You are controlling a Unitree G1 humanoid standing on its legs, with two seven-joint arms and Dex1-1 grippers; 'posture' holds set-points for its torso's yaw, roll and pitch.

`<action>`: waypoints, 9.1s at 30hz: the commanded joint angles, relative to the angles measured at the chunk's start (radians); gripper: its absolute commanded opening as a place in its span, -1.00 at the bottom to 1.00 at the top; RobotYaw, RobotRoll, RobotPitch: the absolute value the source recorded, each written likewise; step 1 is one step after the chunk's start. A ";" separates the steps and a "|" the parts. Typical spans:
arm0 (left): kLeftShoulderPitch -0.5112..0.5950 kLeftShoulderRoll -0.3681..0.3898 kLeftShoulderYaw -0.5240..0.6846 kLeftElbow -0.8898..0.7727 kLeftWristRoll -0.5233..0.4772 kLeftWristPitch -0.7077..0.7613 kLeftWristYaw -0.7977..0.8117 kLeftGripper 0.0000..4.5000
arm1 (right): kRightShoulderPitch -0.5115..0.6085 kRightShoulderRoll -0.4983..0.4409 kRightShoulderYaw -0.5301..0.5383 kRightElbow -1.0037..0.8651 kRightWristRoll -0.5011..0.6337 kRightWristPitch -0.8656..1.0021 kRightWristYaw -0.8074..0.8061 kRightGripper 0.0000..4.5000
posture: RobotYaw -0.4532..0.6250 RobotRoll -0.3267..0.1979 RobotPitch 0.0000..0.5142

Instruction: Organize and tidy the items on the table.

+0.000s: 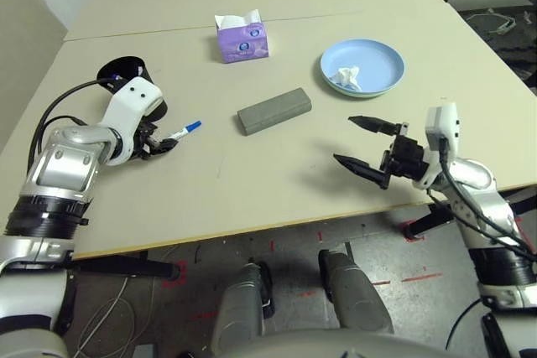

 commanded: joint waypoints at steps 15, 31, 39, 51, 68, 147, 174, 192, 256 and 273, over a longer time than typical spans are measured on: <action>0.066 0.051 0.075 -0.242 -0.162 0.066 -0.187 -0.98 | -0.004 0.004 0.015 -0.002 -0.007 0.001 0.004 1.00 | -0.41 0.25 -0.26; -0.018 -0.011 0.083 -0.013 -0.030 -0.060 0.034 0.94 | 0.005 0.005 0.018 0.000 -0.015 -0.012 0.006 1.00 | -0.44 0.25 -0.27; -0.007 -0.059 0.062 0.056 0.001 -0.095 0.060 0.98 | 0.007 -0.003 0.015 -0.005 -0.016 -0.011 0.008 1.00 | -0.45 0.25 -0.28; 0.011 -0.068 0.071 0.031 0.000 -0.086 0.022 0.98 | -0.005 -0.002 0.017 0.008 -0.018 -0.016 0.015 1.00 | -0.44 0.25 -0.30; 0.068 -0.048 0.062 -0.038 -0.008 -0.031 -0.052 0.98 | -0.009 0.002 0.019 0.010 -0.023 -0.011 0.013 1.00 | -0.43 0.25 -0.28; 0.064 0.015 0.036 -0.064 -0.126 0.133 -0.201 0.99 | -0.032 0.029 0.041 0.000 -0.041 -0.028 0.027 1.00 | -0.45 0.25 -0.32; 0.076 -0.021 0.049 -0.043 -0.104 0.026 -0.137 -0.88 | -0.025 0.023 0.049 -0.021 -0.033 -0.006 0.023 1.00 | -0.44 0.25 -0.32; -0.166 -0.230 0.596 -0.164 -0.512 -0.015 0.137 -0.88 | -0.029 0.011 0.036 0.007 -0.019 -0.004 0.043 1.00 | -0.38 0.25 -0.31; -0.130 -0.193 0.567 0.237 -0.389 -0.608 0.245 0.99 | -0.193 -0.087 -0.360 0.117 0.120 0.155 -0.286 1.00 | -0.49 0.25 -0.20; 0.484 -0.281 0.668 -0.231 -0.482 -0.458 0.247 0.99 | -0.123 -0.197 -0.494 0.659 -0.034 -0.208 -0.318 1.00 | -0.37 0.25 -0.03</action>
